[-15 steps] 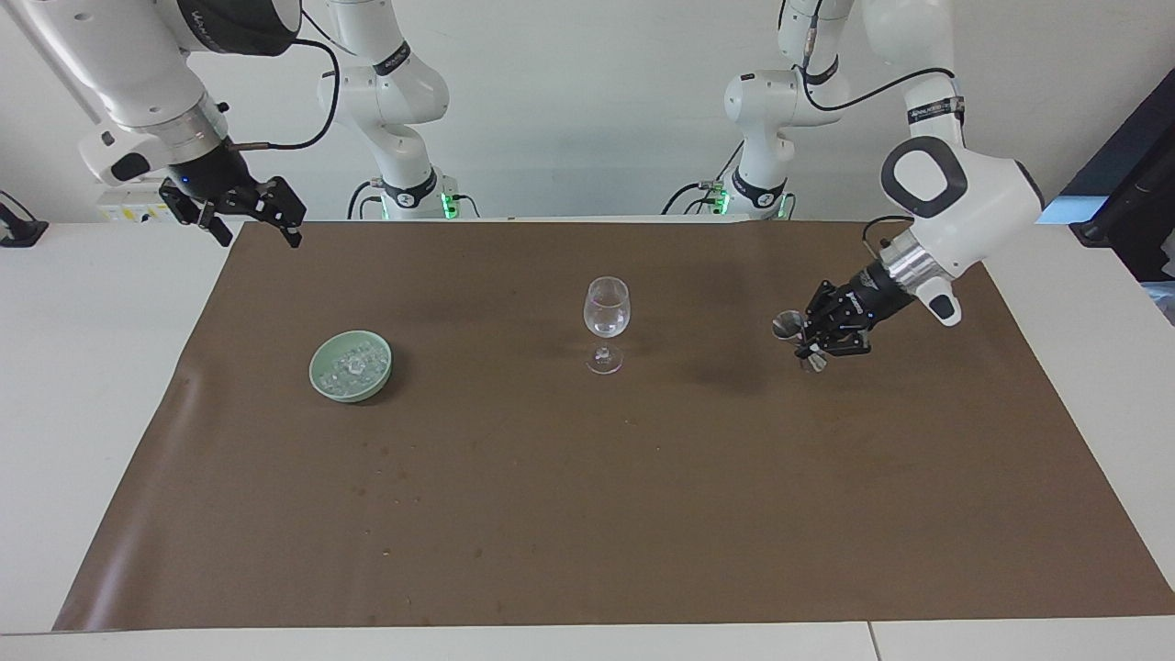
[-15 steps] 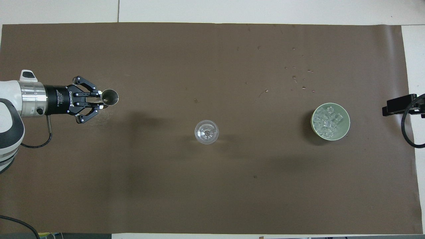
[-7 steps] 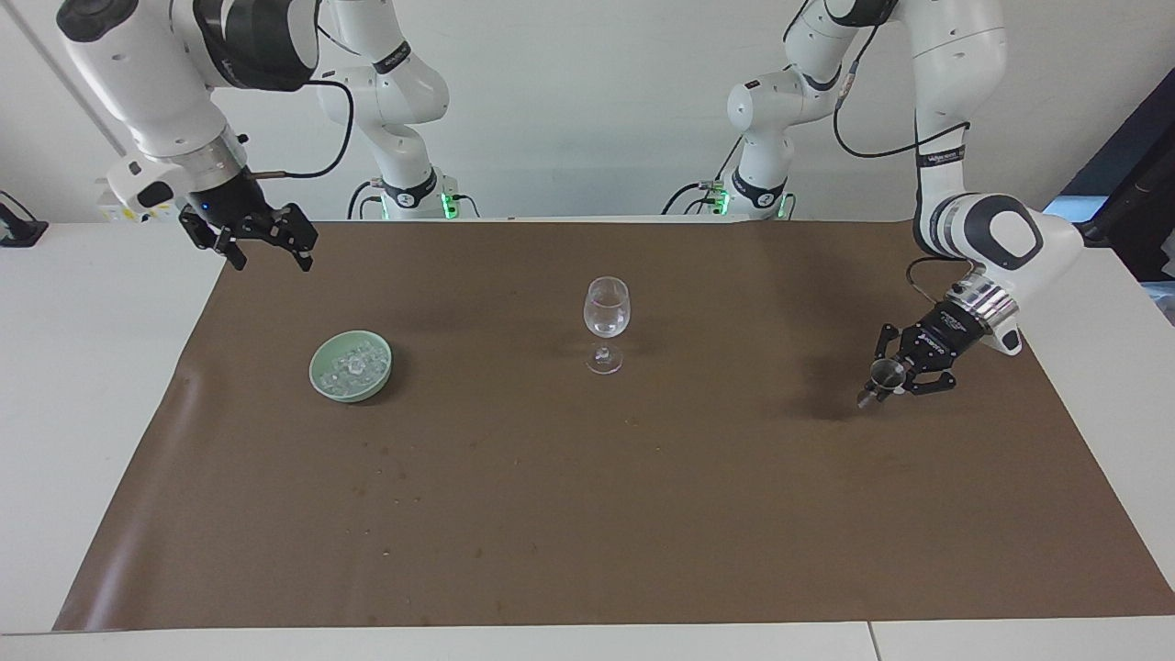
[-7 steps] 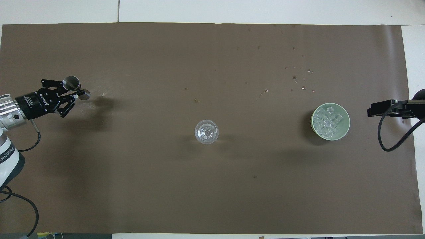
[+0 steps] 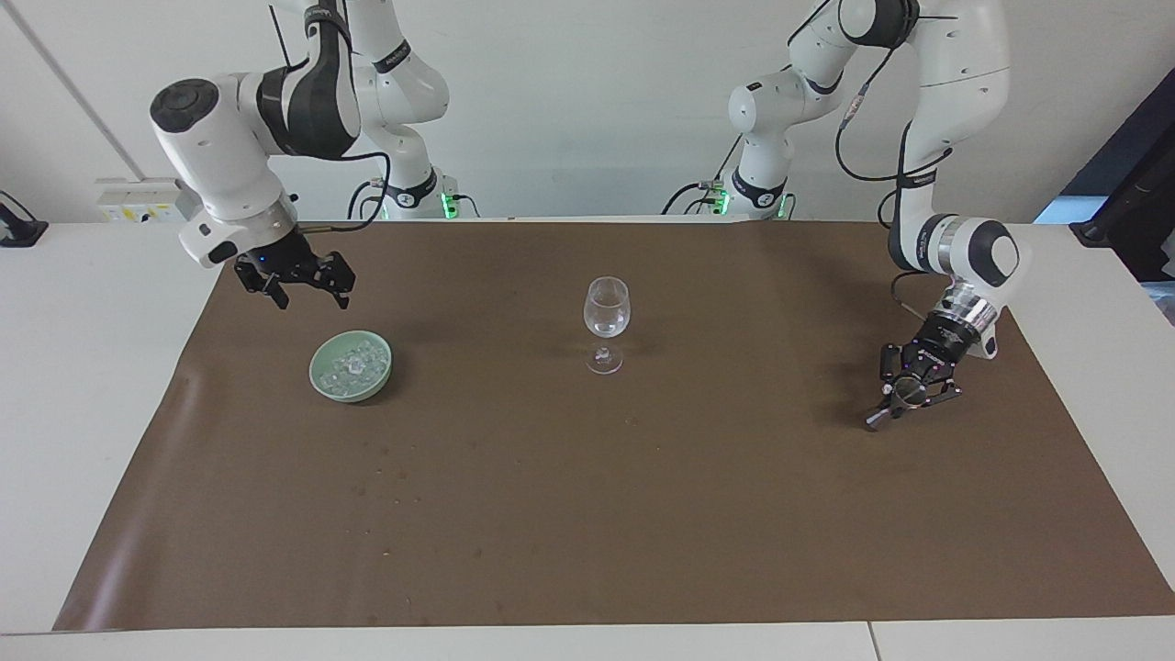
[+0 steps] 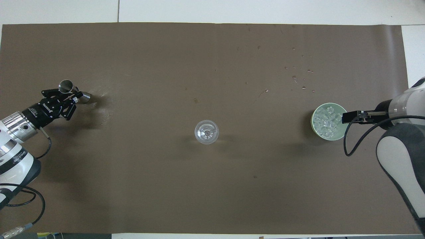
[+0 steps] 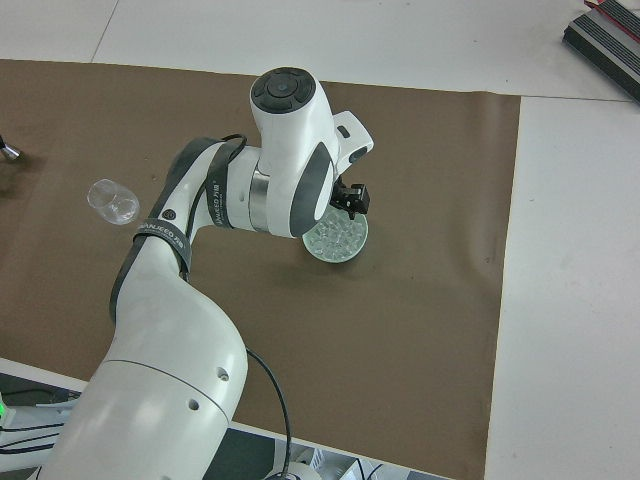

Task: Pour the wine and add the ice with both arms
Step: 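Set down the silver cup with the left gripper while the right gripper reaches the container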

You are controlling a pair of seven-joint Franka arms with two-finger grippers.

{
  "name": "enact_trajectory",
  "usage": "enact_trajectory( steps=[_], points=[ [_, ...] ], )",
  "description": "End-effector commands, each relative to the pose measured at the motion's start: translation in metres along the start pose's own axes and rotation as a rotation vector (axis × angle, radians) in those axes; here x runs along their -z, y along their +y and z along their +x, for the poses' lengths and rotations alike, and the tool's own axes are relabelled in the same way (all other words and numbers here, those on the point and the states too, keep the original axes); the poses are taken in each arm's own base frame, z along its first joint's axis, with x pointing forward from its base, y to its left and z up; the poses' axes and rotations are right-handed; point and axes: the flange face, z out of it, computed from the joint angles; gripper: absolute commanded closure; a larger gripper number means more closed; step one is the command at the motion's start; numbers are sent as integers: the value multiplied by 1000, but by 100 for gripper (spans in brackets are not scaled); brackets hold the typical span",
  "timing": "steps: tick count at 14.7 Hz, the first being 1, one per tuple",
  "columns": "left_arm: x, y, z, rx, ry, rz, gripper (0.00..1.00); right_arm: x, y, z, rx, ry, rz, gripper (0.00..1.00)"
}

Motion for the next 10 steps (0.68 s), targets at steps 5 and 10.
enact_trajectory(
  steps=[5, 10],
  points=[
    [19, -4, 14, 36, -17, -78, 77, -67, -14, 4, 63, 21, -3, 31],
    [18, -5, 9, 31, -23, -60, 0, -91, -17, 2, 82, 23, -7, 31]
  ],
)
